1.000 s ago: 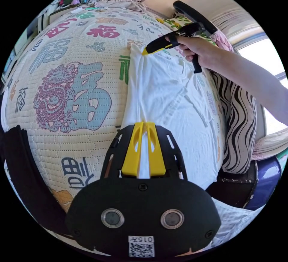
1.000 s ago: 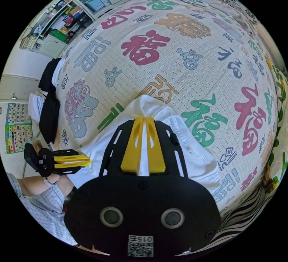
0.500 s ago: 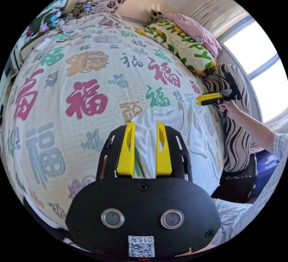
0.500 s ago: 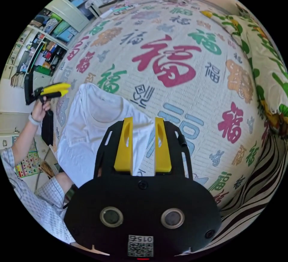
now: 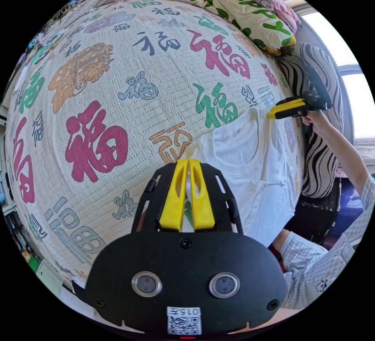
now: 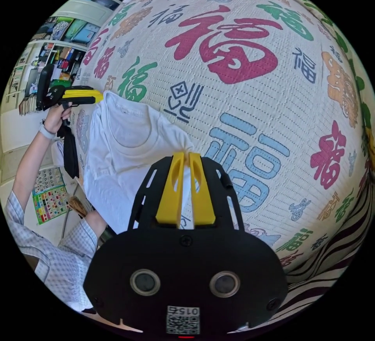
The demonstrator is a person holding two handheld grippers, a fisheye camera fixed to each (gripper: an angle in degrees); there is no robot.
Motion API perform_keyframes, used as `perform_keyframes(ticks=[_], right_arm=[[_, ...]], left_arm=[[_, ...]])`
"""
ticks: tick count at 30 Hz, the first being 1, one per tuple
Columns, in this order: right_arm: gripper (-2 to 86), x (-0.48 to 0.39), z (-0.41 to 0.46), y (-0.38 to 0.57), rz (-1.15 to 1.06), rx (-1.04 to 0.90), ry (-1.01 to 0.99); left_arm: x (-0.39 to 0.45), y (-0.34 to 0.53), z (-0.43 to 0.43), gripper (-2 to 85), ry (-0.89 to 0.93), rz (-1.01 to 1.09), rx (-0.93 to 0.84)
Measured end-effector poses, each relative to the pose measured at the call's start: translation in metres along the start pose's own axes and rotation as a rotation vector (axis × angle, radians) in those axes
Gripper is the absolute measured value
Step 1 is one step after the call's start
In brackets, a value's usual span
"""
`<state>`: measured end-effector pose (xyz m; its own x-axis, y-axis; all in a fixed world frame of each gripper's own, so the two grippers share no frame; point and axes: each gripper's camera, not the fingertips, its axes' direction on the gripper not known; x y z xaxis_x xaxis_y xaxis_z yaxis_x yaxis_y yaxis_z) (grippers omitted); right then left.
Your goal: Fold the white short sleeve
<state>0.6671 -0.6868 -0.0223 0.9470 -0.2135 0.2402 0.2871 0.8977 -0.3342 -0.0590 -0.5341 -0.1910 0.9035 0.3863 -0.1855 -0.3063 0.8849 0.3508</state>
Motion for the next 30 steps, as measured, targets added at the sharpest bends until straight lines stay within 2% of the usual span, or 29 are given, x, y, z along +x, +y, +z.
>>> perform_keyframes(ticks=[7, 13, 15, 19, 23, 30], right_arm=[[-0.4, 0.027, -0.018, 0.033, 0.048, 0.06, -0.005], [-0.7, 0.034, -0.016, 0.054, 0.044, 0.076, 0.007], [-0.8, 0.035, -0.019, 0.06, 0.063, 0.112, 0.029], [-0.8, 0.043, -0.03, 0.066, 0.107, 0.165, 0.062], [-0.8, 0.052, -0.063, 0.074, 0.153, 0.309, 0.106], [-0.7, 0.051, -0.063, 0.112, 0.102, 0.313, 0.074]], left_arm=[[0.019, -0.008, -0.024, -0.9, -0.089, 0.069, 0.041], [0.029, -0.011, -0.027, -0.9, -0.086, 0.088, 0.02], [0.028, -0.008, -0.032, -0.9, -0.112, 0.06, 0.047], [0.016, -0.008, -0.052, -0.9, -0.048, -0.054, 0.156], [0.017, -0.01, -0.08, -0.9, -0.061, -0.098, 0.304], [0.04, 0.025, -0.082, -0.9, -0.099, 0.003, 0.288]])
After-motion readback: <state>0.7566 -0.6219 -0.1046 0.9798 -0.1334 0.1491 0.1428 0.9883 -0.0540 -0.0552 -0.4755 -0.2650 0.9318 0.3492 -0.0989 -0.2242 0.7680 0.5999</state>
